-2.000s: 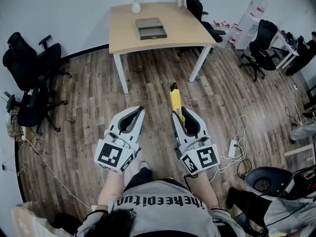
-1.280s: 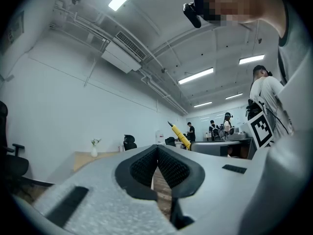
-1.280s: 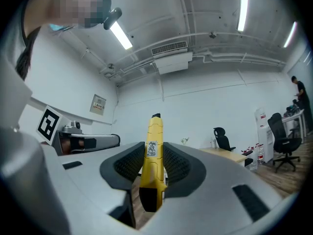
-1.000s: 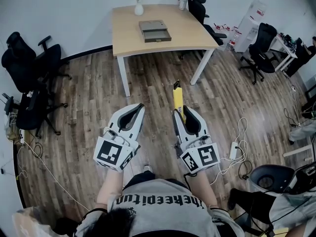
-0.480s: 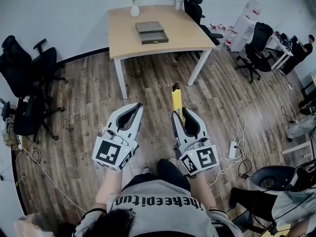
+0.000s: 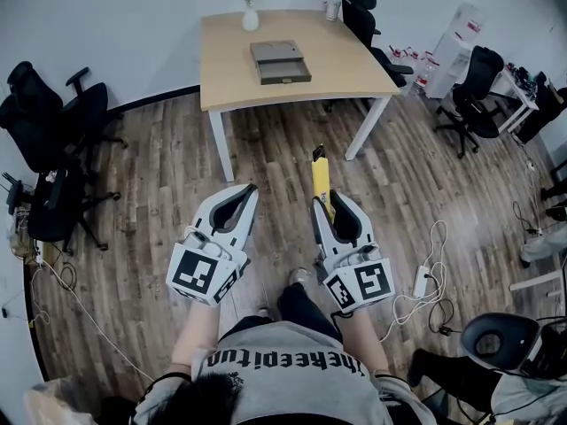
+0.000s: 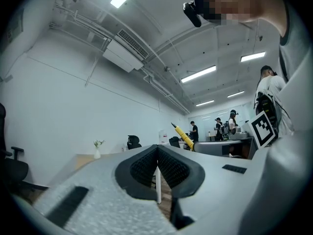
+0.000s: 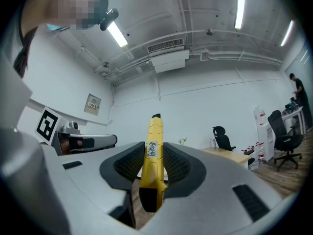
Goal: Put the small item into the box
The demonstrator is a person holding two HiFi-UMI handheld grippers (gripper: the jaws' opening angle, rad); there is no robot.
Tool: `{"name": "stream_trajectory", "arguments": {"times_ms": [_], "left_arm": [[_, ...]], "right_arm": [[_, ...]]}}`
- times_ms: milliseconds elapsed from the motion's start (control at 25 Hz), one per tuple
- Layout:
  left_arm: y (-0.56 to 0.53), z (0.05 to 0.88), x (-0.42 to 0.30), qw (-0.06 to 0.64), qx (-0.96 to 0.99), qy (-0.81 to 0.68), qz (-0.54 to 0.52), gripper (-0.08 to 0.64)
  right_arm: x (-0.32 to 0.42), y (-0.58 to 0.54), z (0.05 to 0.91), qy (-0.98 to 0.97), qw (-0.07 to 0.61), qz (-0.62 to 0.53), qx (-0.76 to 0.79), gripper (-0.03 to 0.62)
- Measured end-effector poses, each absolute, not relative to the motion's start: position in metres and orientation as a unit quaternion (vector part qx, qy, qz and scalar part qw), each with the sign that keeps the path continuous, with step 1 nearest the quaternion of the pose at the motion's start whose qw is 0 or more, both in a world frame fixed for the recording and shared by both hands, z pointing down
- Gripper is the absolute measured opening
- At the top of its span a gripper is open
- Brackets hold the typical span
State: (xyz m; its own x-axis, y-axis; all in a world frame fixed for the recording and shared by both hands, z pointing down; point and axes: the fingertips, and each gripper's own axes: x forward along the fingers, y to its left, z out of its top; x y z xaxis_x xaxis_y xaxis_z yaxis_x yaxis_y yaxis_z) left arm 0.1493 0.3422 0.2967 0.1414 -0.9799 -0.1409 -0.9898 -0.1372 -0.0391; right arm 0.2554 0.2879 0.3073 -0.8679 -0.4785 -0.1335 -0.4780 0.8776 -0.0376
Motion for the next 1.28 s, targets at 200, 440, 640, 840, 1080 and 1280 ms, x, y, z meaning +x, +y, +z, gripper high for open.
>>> {"name": "stream_trajectory", "arguments": {"times_ms": [200,440,640,840,1080,1280], "left_arm": [[0.303,0.296,0.143,0.064,-0.745,0.662,0.041,0.015],[0.254,0.294,0.134,0.063,-0.737,0.672,0.039,0.015],[0.218,0.293,0.131,0.063,-0.730,0.679,0.038,0.015],[0.187,0.292,0.131,0.062,-0.724,0.686,0.037,0.015],[0.150,0.294,0.134,0.063,-0.713,0.697,0.036,0.015],[0.130,0.299,0.136,0.059,-0.707,0.704,0.036,0.015]], "right_arm": [[0.246,0.248,0.304,0.970,0.072,0.002,-0.232,0.121],[0.235,0.196,0.300,0.974,0.070,0.001,-0.218,0.121],[0.229,0.159,0.299,0.976,0.069,0.000,-0.206,0.121],[0.227,0.126,0.299,0.978,0.068,-0.002,-0.196,0.121],[0.228,0.088,0.302,0.981,0.067,-0.002,-0.182,0.121],[0.228,0.066,0.307,0.983,0.066,-0.004,-0.173,0.121]]}}
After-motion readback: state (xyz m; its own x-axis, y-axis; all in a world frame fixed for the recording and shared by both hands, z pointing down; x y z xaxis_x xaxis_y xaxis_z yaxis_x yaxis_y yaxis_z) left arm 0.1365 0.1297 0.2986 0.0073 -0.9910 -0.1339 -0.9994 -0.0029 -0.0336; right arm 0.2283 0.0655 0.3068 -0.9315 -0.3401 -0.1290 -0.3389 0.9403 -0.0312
